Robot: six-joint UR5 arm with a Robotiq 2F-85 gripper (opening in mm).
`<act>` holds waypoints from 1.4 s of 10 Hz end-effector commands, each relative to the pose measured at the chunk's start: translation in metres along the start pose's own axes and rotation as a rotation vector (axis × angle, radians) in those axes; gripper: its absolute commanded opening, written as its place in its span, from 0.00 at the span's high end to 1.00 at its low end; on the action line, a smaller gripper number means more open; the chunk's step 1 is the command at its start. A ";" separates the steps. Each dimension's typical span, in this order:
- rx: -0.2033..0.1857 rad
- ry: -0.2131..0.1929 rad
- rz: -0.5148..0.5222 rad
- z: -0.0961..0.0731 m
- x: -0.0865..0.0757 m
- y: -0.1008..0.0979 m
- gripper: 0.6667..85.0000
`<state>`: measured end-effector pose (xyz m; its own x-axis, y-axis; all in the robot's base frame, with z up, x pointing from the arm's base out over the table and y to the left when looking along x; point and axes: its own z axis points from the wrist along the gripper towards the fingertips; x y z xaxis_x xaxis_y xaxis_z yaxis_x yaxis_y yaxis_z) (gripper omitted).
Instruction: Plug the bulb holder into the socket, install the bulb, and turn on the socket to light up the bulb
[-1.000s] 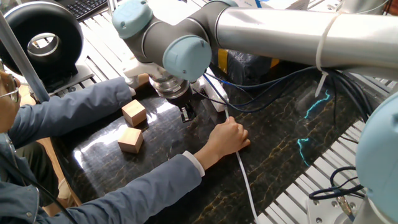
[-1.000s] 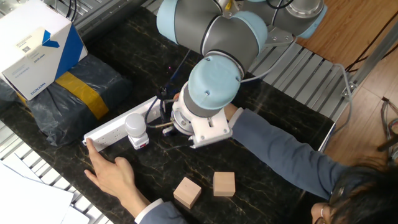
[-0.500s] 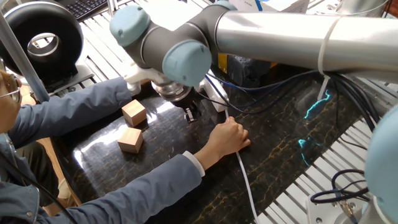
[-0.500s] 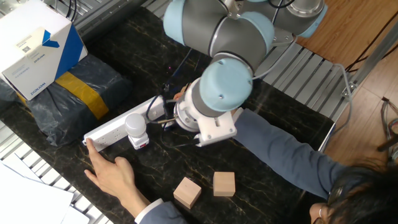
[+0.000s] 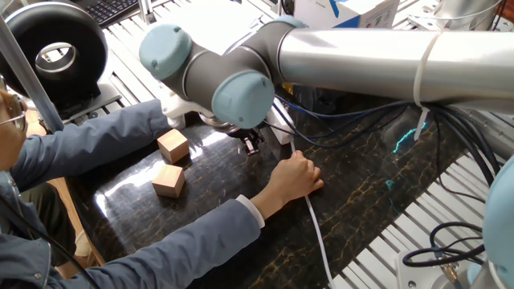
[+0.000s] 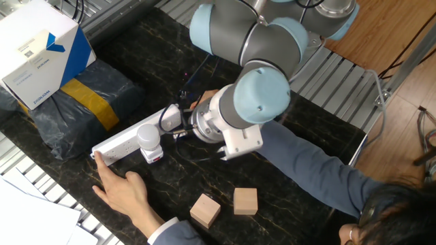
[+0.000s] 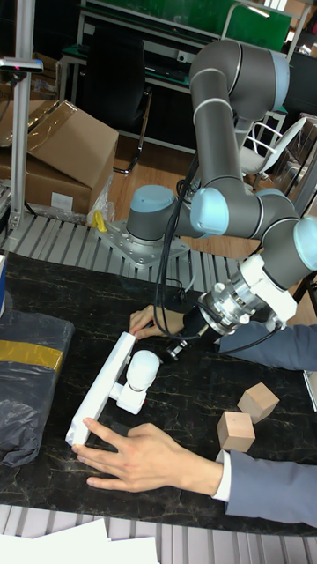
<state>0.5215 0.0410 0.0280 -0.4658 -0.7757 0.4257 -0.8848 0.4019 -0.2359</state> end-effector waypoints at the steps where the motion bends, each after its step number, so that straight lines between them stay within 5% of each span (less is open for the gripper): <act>1: 0.068 0.047 -0.014 0.007 0.012 -0.015 1.00; 4: 0.089 0.056 -0.024 0.015 0.008 -0.020 1.00; 6: 0.112 0.116 -0.045 0.014 0.023 -0.023 1.00; 8: 0.071 0.147 -0.051 0.016 0.030 -0.012 1.00; 14: 0.083 0.132 -0.027 0.021 0.023 -0.011 1.00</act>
<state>0.5213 0.0081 0.0244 -0.4321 -0.7160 0.5483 -0.9014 0.3237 -0.2876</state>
